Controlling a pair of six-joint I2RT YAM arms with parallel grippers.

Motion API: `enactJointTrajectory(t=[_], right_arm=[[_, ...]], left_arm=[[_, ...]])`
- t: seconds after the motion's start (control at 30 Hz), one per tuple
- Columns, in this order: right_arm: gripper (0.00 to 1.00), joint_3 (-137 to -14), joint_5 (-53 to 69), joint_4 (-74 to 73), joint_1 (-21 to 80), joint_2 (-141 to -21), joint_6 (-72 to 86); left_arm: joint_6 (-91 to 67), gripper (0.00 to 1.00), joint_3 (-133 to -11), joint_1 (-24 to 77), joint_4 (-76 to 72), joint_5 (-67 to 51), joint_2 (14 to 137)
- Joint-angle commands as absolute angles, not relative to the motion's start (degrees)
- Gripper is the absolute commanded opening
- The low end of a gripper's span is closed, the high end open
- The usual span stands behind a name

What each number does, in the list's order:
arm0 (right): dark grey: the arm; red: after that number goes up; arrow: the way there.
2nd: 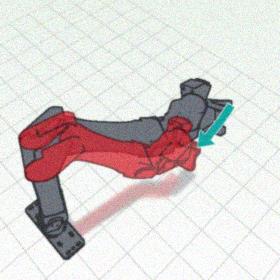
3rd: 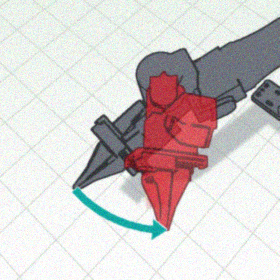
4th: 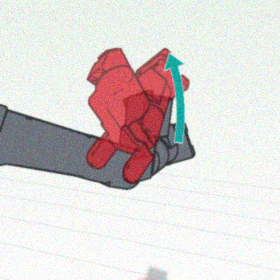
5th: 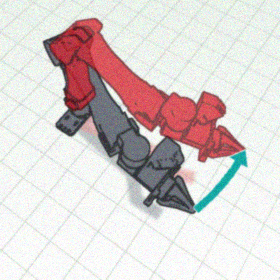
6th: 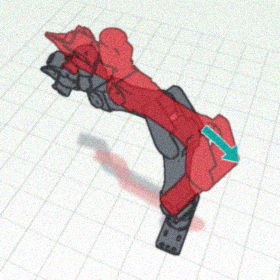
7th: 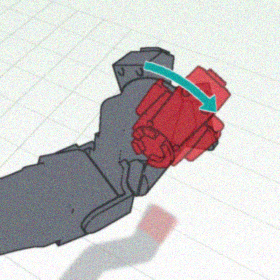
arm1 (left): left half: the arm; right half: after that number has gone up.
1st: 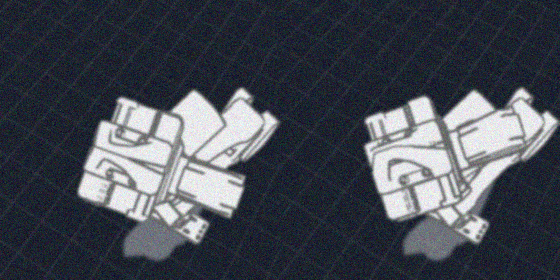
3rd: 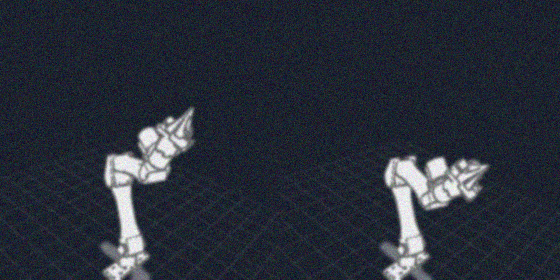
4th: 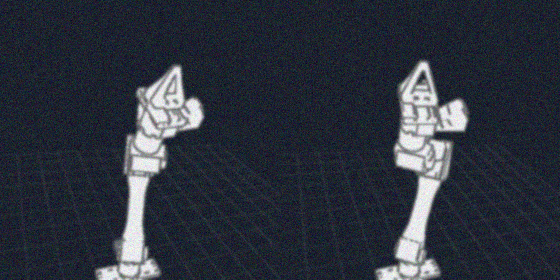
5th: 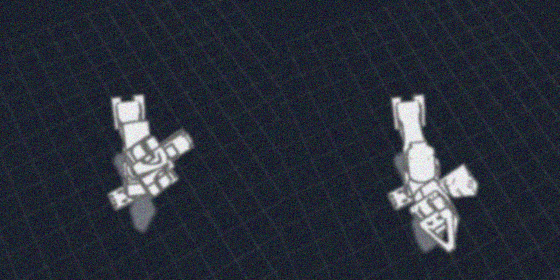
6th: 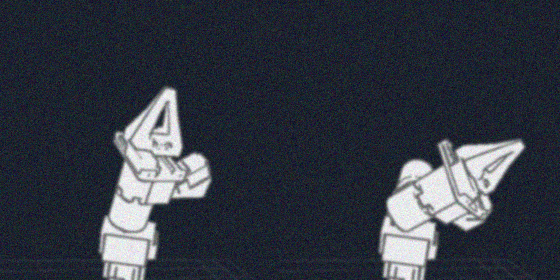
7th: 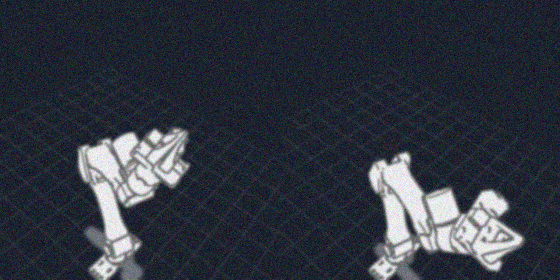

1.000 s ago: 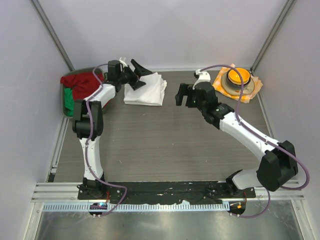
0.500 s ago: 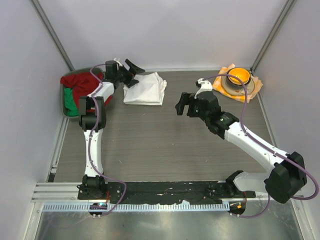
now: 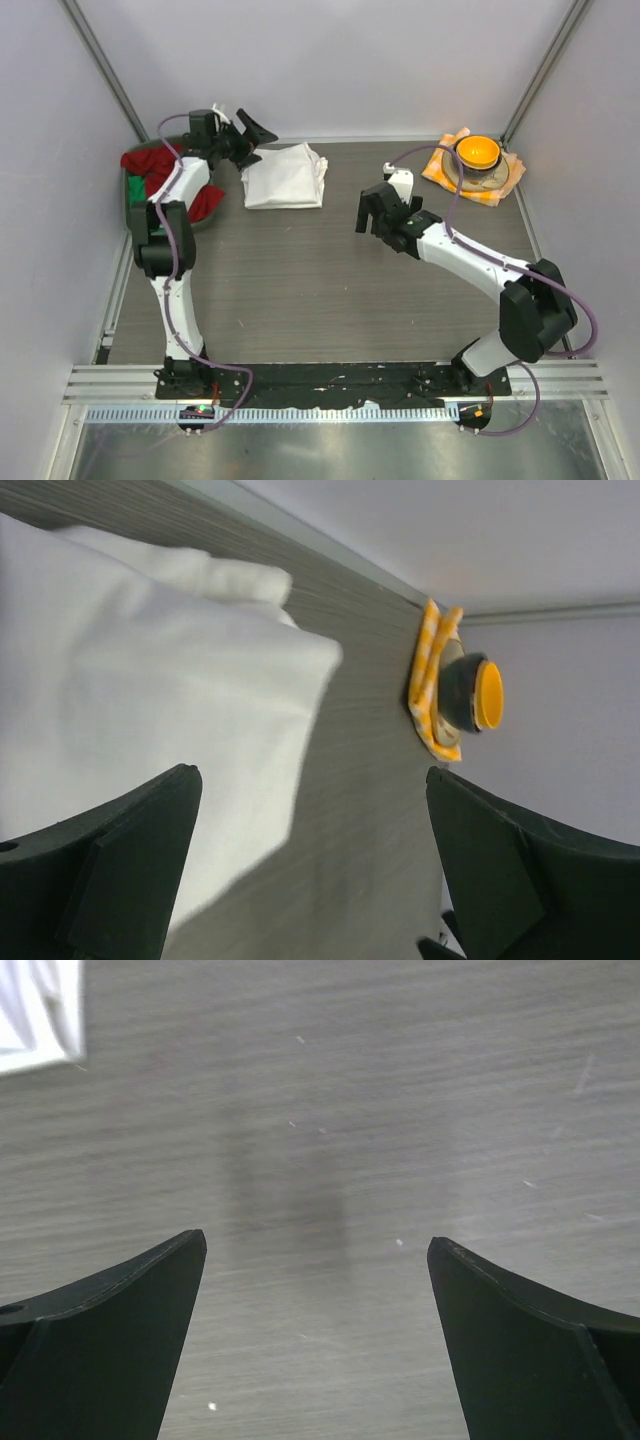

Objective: Fold and stack the t-shirts

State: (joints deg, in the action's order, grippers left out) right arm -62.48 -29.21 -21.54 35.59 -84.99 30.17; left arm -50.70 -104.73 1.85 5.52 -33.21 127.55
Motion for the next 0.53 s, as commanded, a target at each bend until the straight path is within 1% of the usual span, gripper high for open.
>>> enactJointTrajectory(t=[0.0,0.03,0.07,0.13,0.17,0.23,0.27,0.33,0.37,0.4,0.43,0.47,0.5], right_arm=[[1.0,-61.4,-37.5,-21.0,38.2,-81.8,30.0],[1.0,-58.2,-36.3,-19.2,38.6,-80.2,29.4],[1.0,-56.9,-35.6,-17.9,38.6,-76.4,29.5],[1.0,-54.1,-33.8,-14.6,38.6,-73.0,29.1],[1.0,-53.8,-33.4,-14.3,38.6,-71.6,28.8],[1.0,-54.3,-32.9,-14.7,38.6,-68.7,27.8],[1.0,-54.7,-32.7,-15.1,38.6,-67.9,27.2],[1.0,-55.7,-30.8,-16.1,38.6,-65.8,25.4],[1.0,-55.8,-29.9,-16.5,38.7,-64.6,24.6],[1.0,-55.2,-29.2,-14.9,38.8,-63.5,23.8],[1.0,-55.2,-29.7,-15.0,39.3,-61.7,23.7],[1.0,-55.5,-32.9,-15.3,40.0,-61.2,24.2],[1.0,-56.8,-33.6,-16.7,40.3,-60.9,24.1]], left_arm=[[-44.5,1.0,-100.1,4.9,10.7,-32.7,108.1],[-43.4,1.0,-98.1,5.4,14.2,-30.3,103.1],[-42.4,1.0,-97.3,5.9,16.7,-28.8,100.9],[-37.7,1.0,-94.5,7.6,23.4,-25.5,96.2],[-36.2,1.0,-93.4,8.3,26.1,-20.8,92.1],[-32.4,1.0,-90.2,10.4,33.4,-17.9,87.8],[-31.2,1.0,-89.1,11.2,36.4,-12.1,83.7],[-28.5,1.0,-84.4,14.2,42.2,-5.6,79.0],[-28.0,1.0,-82.1,15.1,42.7,-2.7,75.8],[-28.0,1.0,-79.7,16.2,43.1,1.6,69.9],[-27.9,1.0,-75.4,16.3,43.4,2.6,66.3],[-27.6,1.0,-73.2,16.3,43.5,3.2,63.1],[-27.4,1.0,-70.0,16.3,44.7,4.9,57.4]])
